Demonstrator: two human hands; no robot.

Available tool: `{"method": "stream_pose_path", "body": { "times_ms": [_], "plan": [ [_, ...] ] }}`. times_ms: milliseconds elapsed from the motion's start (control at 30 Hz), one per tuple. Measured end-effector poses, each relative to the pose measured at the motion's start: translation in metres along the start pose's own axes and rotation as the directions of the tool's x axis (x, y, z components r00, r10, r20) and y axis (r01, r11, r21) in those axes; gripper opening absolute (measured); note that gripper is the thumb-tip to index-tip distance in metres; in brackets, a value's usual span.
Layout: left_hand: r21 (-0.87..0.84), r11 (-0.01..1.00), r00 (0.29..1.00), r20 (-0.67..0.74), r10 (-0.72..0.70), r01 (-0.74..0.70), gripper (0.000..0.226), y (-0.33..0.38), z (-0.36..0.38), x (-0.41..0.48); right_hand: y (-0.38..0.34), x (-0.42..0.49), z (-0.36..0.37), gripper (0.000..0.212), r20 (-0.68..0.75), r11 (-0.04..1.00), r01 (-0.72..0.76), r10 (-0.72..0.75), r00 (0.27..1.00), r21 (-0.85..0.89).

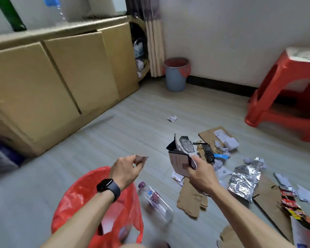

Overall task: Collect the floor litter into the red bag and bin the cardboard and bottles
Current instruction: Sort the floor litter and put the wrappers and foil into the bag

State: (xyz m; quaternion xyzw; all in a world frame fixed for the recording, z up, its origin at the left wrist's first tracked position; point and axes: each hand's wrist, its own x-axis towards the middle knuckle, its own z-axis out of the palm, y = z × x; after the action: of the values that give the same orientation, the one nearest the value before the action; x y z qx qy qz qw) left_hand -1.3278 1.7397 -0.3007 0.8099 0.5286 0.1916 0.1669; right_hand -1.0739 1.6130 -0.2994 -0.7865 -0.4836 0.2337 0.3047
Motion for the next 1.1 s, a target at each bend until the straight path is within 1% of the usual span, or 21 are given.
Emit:
{"method": "stream_pose_path", "body": {
  "times_ms": [67, 133, 233, 300, 367, 400, 433, 467, 500, 533, 567, 600, 633, 700, 767, 833, 900, 933, 967, 1033, 1100],
  "plan": [
    [0.075, 0.996, 0.999, -0.005, -0.050, 0.050, 0.042, -0.023, -0.027, -0.021, -0.034, -0.010, 0.013, 0.002, 0.030, 0.992, 0.122, -0.121, 0.992, -0.033],
    [0.103, 0.989, 0.994, 0.023, -0.109, 0.106, 0.038, -0.053, -0.042, -0.040, -0.060, -0.022, 0.030, 0.010, 0.050, 0.959, 0.258, -0.254, 0.966, -0.117],
    [0.128, 0.979, 0.976, 0.131, -0.174, 0.158, 0.028, -0.094, -0.052, -0.065, -0.083, -0.040, 0.060, 0.010, 0.078, 0.856, 0.445, -0.441, 0.894, -0.264],
    [0.055, 0.977, 0.958, 0.196, -0.211, 0.204, 0.033, -0.102, -0.057, -0.079, -0.090, -0.048, 0.081, 0.009, 0.133, 0.770, 0.546, -0.535, 0.834, -0.330],
    [-0.113, 0.946, 0.946, 0.155, -0.284, 0.302, 0.032, -0.101, -0.060, -0.086, -0.098, -0.055, 0.097, 0.008, 0.165, 0.703, 0.621, -0.606, 0.778, -0.346],
    [-0.225, 0.907, 0.933, 0.142, -0.330, 0.355, 0.041, -0.095, -0.063, -0.087, -0.101, -0.058, 0.105, 0.008, 0.159, 0.668, 0.657, -0.649, 0.744, -0.349],
    [-0.348, 0.838, 0.907, 0.161, -0.388, 0.420, 0.057, -0.089, -0.068, -0.088, -0.106, -0.061, 0.110, 0.016, 0.153, 0.652, 0.676, -0.672, 0.725, -0.343],
    [-0.470, 0.730, 0.867, 0.219, -0.447, 0.495, 0.070, -0.084, -0.072, -0.089, -0.110, -0.063, 0.117, 0.029, 0.147, 0.630, 0.698, -0.697, 0.702, -0.341],
    [-0.570, 0.590, 0.815, 0.312, -0.489, 0.572, 0.074, -0.079, -0.076, -0.090, -0.115, -0.065, 0.122, 0.037, 0.148, 0.614, 0.708, -0.710, 0.689, -0.350],
    [-0.635, 0.458, 0.772, 0.403, -0.491, 0.622, 0.074, -0.073, -0.080, -0.091, -0.119, -0.066, 0.127, 0.037, 0.133, 0.585, 0.721, -0.735, 0.665, -0.371],
    [-0.673, 0.371, 0.754, 0.460, -0.469, 0.640, 0.070, -0.066, -0.084, -0.093, -0.121, -0.067, 0.132, 0.031, 0.137, 0.568, 0.724, -0.742, 0.656, -0.391],
    [-0.694, 0.335, 0.756, 0.478, -0.447, 0.637, 0.067, -0.061, -0.085, -0.094, -0.121, -0.066, 0.138, 0.023, 0.147, 0.549, 0.730, -0.749, 0.646, -0.407],
    [-0.712, 0.328, 0.769, 0.471, -0.433, 0.621, 0.064, -0.059, -0.086, -0.095, -0.122, -0.065, 0.144, 0.025, 0.164, 0.550, 0.729, -0.741, 0.651, -0.407],
    [-0.728, 0.382, 0.807, 0.406, -0.428, 0.569, 0.058, -0.063, -0.083, -0.094, -0.120, -0.063, 0.157, 0.045, 0.217, 0.557, 0.733, -0.718, 0.661, -0.389],
    [-0.688, 0.486, 0.830, 0.339, -0.442, 0.539, 0.049, -0.074, -0.081, -0.096, -0.120, -0.064, 0.165, 0.050, 0.250, 0.565, 0.748, -0.713, 0.655, -0.348],
    [-0.571, 0.646, 0.855, 0.243, -0.458, 0.508, 0.036, -0.092, -0.082, -0.096, -0.123, -0.065, 0.174, 0.046, 0.254, 0.569, 0.765, -0.725, 0.640, -0.302],
    [-0.341, 0.776, 0.843, 0.111, -0.527, 0.530, 0.025, -0.107, -0.094, -0.097, -0.127, -0.065, 0.183, 0.040, 0.283, 0.594, 0.762, -0.708, 0.647, -0.258],
    [-0.248, 0.796, 0.827, 0.044, -0.560, 0.553, 0.025, -0.115, -0.104, -0.099, -0.130, -0.065, 0.187, 0.038, 0.299, 0.608, 0.757, -0.695, 0.654, -0.241],
    [-0.207, 0.796, 0.814, 0.007, -0.580, 0.569, 0.028, -0.123, -0.112, -0.101, -0.132, -0.064, 0.190, 0.037, 0.311, 0.624, 0.746, -0.679, 0.664, -0.231],
    [-0.174, 0.785, 0.793, -0.035, -0.608, 0.594, 0.036, -0.141, -0.125, -0.104, -0.138, -0.063, 0.194, 0.035, 0.334, 0.659, 0.723, -0.646, 0.686, -0.208],
    [-0.149, 0.785, 0.788, -0.057, -0.613, 0.601, 0.038, -0.153, -0.134, -0.109, -0.144, -0.063, 0.196, 0.028, 0.363, 0.689, 0.698, -0.611, 0.704, -0.194]
  ]
}}
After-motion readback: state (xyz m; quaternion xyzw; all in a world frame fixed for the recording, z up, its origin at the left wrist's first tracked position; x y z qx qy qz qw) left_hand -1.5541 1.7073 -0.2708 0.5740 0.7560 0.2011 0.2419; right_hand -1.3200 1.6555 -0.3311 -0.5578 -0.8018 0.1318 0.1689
